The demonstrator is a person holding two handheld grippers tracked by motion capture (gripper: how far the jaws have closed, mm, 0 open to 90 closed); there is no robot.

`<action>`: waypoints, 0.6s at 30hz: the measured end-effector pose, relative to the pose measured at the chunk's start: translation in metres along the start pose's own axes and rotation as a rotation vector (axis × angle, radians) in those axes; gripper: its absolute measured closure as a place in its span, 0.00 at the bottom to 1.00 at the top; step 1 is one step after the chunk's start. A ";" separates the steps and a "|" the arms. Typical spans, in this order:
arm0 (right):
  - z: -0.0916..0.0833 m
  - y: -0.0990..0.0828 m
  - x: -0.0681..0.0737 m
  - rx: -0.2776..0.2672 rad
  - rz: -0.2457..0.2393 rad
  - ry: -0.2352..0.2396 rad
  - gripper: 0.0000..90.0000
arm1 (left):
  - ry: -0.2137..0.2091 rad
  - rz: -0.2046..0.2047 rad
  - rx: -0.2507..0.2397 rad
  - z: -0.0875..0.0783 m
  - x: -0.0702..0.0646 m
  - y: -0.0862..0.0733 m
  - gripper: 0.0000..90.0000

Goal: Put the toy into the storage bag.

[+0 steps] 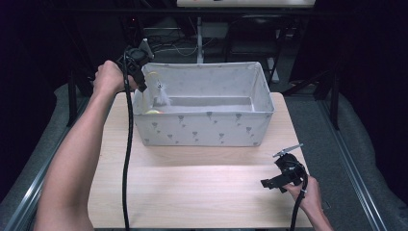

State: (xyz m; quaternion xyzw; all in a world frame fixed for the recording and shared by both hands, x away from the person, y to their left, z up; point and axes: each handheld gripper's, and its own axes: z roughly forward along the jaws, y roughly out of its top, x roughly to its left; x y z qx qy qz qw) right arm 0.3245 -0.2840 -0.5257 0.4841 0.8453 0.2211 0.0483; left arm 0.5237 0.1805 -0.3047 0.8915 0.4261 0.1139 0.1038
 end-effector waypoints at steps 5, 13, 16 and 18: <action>0.000 0.000 0.000 0.000 -0.002 0.000 0.01 | -0.004 0.000 0.011 0.006 0.001 -0.005 0.98; 0.001 0.000 0.000 -0.005 -0.006 -0.002 0.01 | -0.015 0.007 0.036 0.018 0.000 -0.012 0.98; 0.001 0.000 0.000 0.001 -0.001 0.000 0.01 | -0.015 0.009 0.047 0.022 -0.001 -0.015 0.98; 0.001 0.000 0.000 0.006 -0.005 0.001 0.01 | -0.017 0.011 0.053 0.025 -0.001 -0.016 0.98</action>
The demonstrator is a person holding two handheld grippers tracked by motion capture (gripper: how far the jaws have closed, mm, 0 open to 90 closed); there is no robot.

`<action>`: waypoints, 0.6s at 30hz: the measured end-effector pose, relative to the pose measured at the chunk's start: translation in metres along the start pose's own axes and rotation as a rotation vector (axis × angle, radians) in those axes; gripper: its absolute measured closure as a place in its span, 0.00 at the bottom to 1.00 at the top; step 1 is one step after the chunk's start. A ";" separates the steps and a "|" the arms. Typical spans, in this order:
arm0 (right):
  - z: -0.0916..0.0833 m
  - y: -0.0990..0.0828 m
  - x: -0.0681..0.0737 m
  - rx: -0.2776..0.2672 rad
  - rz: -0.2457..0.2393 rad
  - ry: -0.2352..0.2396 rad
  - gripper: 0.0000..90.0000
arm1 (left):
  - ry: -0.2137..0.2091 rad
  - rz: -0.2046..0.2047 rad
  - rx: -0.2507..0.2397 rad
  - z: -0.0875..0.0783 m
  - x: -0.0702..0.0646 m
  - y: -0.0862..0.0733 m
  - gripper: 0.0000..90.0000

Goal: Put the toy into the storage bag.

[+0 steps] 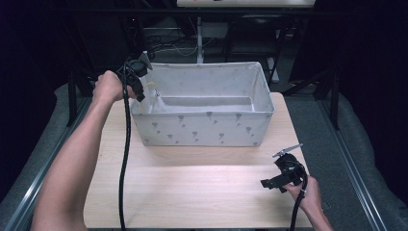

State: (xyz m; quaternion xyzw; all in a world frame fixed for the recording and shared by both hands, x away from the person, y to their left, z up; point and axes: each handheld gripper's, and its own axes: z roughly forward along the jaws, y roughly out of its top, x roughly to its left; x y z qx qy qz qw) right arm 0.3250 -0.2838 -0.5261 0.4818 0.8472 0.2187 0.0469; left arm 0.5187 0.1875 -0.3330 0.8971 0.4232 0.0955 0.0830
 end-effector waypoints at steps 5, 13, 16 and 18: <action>0.000 0.000 0.000 -0.005 0.005 -0.002 0.01 | -0.005 0.005 0.021 0.007 -0.001 -0.002 0.98; 0.000 0.000 0.000 -0.002 0.002 0.001 0.01 | -0.014 0.014 0.046 0.014 -0.003 -0.003 0.98; 0.000 0.000 0.000 0.001 0.000 0.001 0.01 | -0.019 0.014 0.059 0.017 -0.003 -0.004 0.97; 0.000 0.000 0.000 0.001 0.000 0.001 0.01 | -0.020 0.012 0.060 0.017 -0.003 -0.004 0.97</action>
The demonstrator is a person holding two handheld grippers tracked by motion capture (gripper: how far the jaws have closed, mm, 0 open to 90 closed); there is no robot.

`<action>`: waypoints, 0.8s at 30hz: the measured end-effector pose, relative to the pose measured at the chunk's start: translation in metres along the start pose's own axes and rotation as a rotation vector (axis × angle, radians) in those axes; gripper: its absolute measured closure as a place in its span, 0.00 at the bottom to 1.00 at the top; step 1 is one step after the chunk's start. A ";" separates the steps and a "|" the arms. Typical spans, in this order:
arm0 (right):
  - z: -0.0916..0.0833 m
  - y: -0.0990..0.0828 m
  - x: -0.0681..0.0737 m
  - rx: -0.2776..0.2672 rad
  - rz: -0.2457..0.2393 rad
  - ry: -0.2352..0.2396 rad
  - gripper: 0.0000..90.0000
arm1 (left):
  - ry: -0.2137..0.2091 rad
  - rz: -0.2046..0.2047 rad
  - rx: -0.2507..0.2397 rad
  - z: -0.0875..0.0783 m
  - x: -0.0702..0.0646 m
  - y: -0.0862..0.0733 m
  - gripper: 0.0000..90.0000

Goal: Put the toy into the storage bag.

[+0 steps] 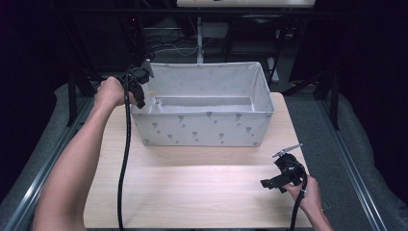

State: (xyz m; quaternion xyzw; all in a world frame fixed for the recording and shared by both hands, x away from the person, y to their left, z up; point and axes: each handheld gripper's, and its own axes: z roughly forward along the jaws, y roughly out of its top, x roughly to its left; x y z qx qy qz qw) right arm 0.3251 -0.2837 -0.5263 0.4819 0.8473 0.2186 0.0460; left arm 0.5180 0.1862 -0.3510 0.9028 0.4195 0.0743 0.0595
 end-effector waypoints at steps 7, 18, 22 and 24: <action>0.000 0.000 0.000 -0.003 0.001 0.000 0.01 | -0.010 -0.006 0.002 -0.001 0.001 -0.002 0.97; 0.001 0.000 0.001 -0.015 0.014 0.010 0.01 | -0.014 -0.044 -0.055 -0.021 0.003 -0.008 0.62; 0.001 0.000 0.001 -0.016 0.014 0.010 0.01 | -0.005 -0.048 -0.077 -0.030 0.001 -0.013 0.43; 0.001 0.001 0.001 -0.011 0.011 0.005 0.01 | -0.005 -0.048 -0.084 -0.034 -0.001 -0.015 0.34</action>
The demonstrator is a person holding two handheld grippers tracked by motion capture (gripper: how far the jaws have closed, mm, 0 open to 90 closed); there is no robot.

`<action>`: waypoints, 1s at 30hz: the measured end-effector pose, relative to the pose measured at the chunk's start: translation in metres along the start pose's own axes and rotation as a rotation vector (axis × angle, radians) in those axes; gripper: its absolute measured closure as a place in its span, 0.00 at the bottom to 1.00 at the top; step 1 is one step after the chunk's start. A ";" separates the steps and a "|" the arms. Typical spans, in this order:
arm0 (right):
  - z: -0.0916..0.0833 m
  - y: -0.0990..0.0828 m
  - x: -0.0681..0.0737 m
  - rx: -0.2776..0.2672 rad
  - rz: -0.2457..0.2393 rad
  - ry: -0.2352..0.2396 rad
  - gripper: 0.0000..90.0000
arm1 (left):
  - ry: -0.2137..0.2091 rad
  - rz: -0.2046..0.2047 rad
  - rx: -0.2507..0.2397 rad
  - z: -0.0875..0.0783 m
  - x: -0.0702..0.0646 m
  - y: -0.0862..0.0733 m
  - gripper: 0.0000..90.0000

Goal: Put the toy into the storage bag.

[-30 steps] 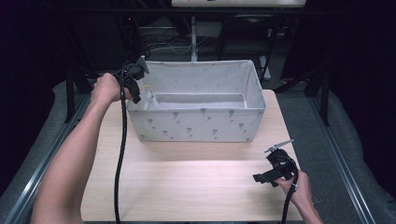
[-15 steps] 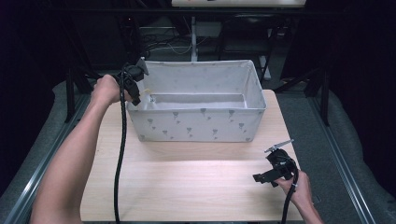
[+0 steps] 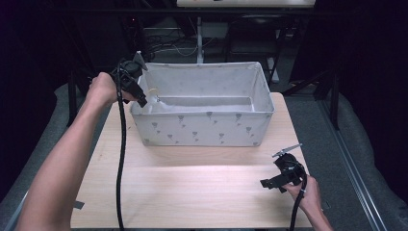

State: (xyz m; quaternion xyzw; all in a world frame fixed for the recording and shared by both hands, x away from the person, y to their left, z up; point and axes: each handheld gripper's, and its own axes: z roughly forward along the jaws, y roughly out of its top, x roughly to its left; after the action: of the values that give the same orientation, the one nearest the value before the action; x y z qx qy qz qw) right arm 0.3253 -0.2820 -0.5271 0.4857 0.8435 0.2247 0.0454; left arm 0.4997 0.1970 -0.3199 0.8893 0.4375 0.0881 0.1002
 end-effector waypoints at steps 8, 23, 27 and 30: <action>0.001 0.001 0.000 0.000 0.001 0.015 0.01 | 0.002 0.014 -0.030 -0.017 -0.005 -0.013 0.17; 0.001 0.000 0.001 -0.002 -0.010 0.003 0.01 | 0.008 0.068 -0.063 -0.034 -0.027 -0.051 0.10; 0.000 0.001 0.001 0.012 -0.003 0.001 0.01 | 0.011 0.085 -0.066 -0.035 -0.032 -0.066 0.09; 0.000 0.000 0.001 0.005 -0.006 0.001 0.01 | 0.012 0.089 -0.077 -0.035 -0.037 -0.078 0.09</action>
State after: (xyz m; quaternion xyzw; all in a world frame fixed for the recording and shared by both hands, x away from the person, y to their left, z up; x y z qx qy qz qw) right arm 0.3252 -0.2806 -0.5271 0.4833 0.8455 0.2227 0.0443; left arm 0.4096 0.2172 -0.3088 0.9028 0.3944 0.1144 0.1278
